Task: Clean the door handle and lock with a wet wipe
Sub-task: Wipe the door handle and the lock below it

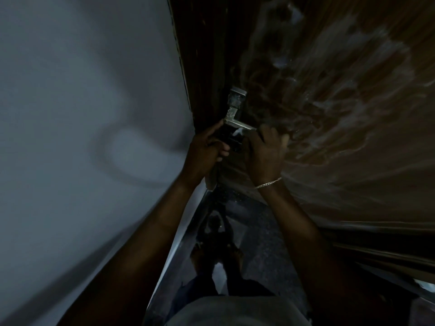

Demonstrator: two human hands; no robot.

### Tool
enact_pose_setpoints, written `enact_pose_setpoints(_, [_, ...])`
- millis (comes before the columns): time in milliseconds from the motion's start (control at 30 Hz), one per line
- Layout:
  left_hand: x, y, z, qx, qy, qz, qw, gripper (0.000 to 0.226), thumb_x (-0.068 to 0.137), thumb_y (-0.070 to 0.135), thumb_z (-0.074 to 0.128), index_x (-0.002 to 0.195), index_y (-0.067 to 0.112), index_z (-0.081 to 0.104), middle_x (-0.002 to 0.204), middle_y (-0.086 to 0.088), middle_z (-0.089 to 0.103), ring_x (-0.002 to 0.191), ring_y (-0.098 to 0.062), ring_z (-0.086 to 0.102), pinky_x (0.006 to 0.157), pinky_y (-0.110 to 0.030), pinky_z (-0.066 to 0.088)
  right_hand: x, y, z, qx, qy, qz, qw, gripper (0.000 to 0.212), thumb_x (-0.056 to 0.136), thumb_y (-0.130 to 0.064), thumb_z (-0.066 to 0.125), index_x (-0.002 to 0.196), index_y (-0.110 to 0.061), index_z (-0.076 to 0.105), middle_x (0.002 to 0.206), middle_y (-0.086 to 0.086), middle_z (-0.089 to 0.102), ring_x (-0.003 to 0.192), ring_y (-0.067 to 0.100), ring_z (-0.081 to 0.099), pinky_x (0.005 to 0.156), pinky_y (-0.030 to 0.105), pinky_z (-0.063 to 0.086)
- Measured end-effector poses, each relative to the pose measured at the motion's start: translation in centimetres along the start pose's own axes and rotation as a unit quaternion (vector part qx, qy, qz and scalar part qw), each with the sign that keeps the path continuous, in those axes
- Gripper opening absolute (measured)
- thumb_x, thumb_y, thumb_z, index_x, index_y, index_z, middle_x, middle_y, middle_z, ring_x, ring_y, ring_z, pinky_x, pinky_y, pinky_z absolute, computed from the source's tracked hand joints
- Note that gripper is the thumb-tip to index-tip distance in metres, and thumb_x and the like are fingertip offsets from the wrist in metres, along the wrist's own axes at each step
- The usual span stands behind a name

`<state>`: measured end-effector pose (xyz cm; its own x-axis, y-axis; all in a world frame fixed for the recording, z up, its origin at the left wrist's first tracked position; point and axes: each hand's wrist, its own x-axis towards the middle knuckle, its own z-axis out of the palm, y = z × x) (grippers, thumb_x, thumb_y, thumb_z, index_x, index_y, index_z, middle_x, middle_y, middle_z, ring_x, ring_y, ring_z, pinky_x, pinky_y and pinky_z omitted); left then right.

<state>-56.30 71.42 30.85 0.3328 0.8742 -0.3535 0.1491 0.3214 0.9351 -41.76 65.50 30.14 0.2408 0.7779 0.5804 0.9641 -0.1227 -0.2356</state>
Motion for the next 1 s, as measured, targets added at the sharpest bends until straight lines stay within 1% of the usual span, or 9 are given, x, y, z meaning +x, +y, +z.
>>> enact_pose_setpoints(133, [0.3, -0.4, -0.3, 0.009, -0.005, 0.005, 1.000, 0.066, 0.089, -0.003, 0.055, 0.144, 0.033, 0.050, 0.083, 0.002, 0.075, 0.081, -0.017, 0.070, 0.072, -0.027, 0.055, 1.0, -1.5, 0.4, 0.001, -0.005, 0.001, 1.000, 0.007, 0.087, -0.016, 0.071, 0.093, -0.014, 0.074, 0.090, 0.009, 0.066, 0.081, 0.029, 0.062, 0.079, 0.043, 0.039])
enact_pose_setpoints(233, [0.4, -0.4, -0.4, 0.014, -0.008, 0.010, 1.000, 0.065, 0.089, 0.000, 0.055, 0.145, 0.032, 0.050, 0.089, -0.004, 0.075, 0.083, -0.019, 0.070, 0.073, -0.028, 0.055, 0.4, -1.7, 0.6, -0.018, -0.022, 0.002, 1.000, 0.007, 0.087, -0.017, 0.071, 0.092, -0.015, 0.075, 0.094, 0.010, 0.067, 0.084, 0.030, 0.063, 0.081, 0.047, 0.041])
enact_pose_setpoints(333, [0.5, -0.4, -0.7, 0.020, -0.014, 0.013, 1.000, 0.064, 0.090, 0.000, 0.053, 0.146, 0.032, 0.049, 0.091, -0.007, 0.074, 0.084, -0.019, 0.070, 0.074, -0.029, 0.055, 0.3, -0.6, 0.3, -0.018, -0.009, 0.019, 1.000, 0.007, 0.090, -0.019, 0.067, 0.089, -0.017, 0.074, 0.091, 0.007, 0.066, 0.083, 0.030, 0.062, 0.081, 0.045, 0.037])
enact_pose_setpoints(433, [0.6, -0.4, -0.6, 0.016, -0.016, 0.008, 1.000, 0.065, 0.091, -0.002, 0.052, 0.146, 0.031, 0.049, 0.088, -0.005, 0.073, 0.082, -0.018, 0.069, 0.071, -0.026, 0.055, 1.2, -1.6, 0.9, -0.014, 0.008, 0.018, 1.000, 0.003, 0.088, -0.017, 0.072, 0.087, -0.015, 0.074, 0.086, 0.006, 0.064, 0.081, 0.029, 0.061, 0.081, 0.042, 0.034])
enact_pose_setpoints(633, [0.6, -0.3, -0.8, 0.022, -0.025, 0.012, 0.999, 0.065, 0.091, -0.004, 0.050, 0.146, 0.030, 0.049, 0.088, -0.007, 0.072, 0.083, -0.020, 0.068, 0.072, -0.028, 0.054, 0.8, -1.8, 1.5, -0.012, -0.016, 0.017, 1.000, 0.005, 0.086, -0.017, 0.073, 0.088, -0.012, 0.072, 0.093, 0.010, 0.068, 0.086, 0.031, 0.064, 0.083, 0.046, 0.036])
enact_pose_setpoints(700, [0.6, -0.2, -1.0, 0.028, -0.031, 0.015, 0.999, 0.065, 0.091, -0.005, 0.050, 0.147, 0.029, 0.048, 0.089, -0.008, 0.071, 0.083, -0.020, 0.068, 0.073, -0.029, 0.055, 1.2, -2.1, 1.5, -0.014, -0.008, 0.006, 1.000, 0.006, 0.088, -0.019, 0.071, 0.087, -0.012, 0.072, 0.090, 0.009, 0.066, 0.085, 0.030, 0.064, 0.083, 0.043, 0.032])
enact_pose_setpoints(833, [0.8, -0.4, -1.2, 0.032, -0.033, 0.018, 0.999, 0.066, 0.090, -0.005, 0.051, 0.144, 0.032, 0.051, 0.093, -0.008, 0.073, 0.083, -0.016, 0.070, 0.074, -0.031, 0.057, 1.9, -3.2, 1.7, 0.014, -0.015, -0.019, 1.000, 0.028, 0.094, -0.033, 0.056, 0.089, -0.011, 0.073, 0.089, 0.010, 0.067, 0.082, 0.028, 0.063, 0.078, 0.037, 0.030])
enact_pose_setpoints(900, [0.9, -0.5, -1.3, 0.036, -0.040, 0.020, 0.998, 0.065, 0.091, -0.003, 0.052, 0.144, 0.034, 0.051, 0.091, -0.007, 0.073, 0.084, -0.016, 0.071, 0.073, -0.028, 0.057, 1.4, -2.9, 1.5, 0.032, -0.019, -0.020, 0.999, 0.025, 0.091, -0.032, 0.064, 0.091, -0.009, 0.073, 0.090, 0.011, 0.066, 0.078, 0.029, 0.062, 0.075, 0.037, 0.035])
enact_pose_setpoints(1000, [1.0, -0.6, -1.5, 0.040, -0.043, 0.021, 0.998, 0.064, 0.091, 0.000, 0.053, 0.144, 0.035, 0.050, 0.088, -0.003, 0.074, 0.081, -0.013, 0.071, 0.070, -0.021, 0.057, 1.4, -2.7, 1.5, 0.052, -0.041, 0.000, 0.998, 0.016, 0.089, -0.024, 0.069, 0.095, -0.009, 0.073, 0.094, 0.012, 0.066, 0.069, 0.030, 0.063, 0.059, 0.033, 0.044])
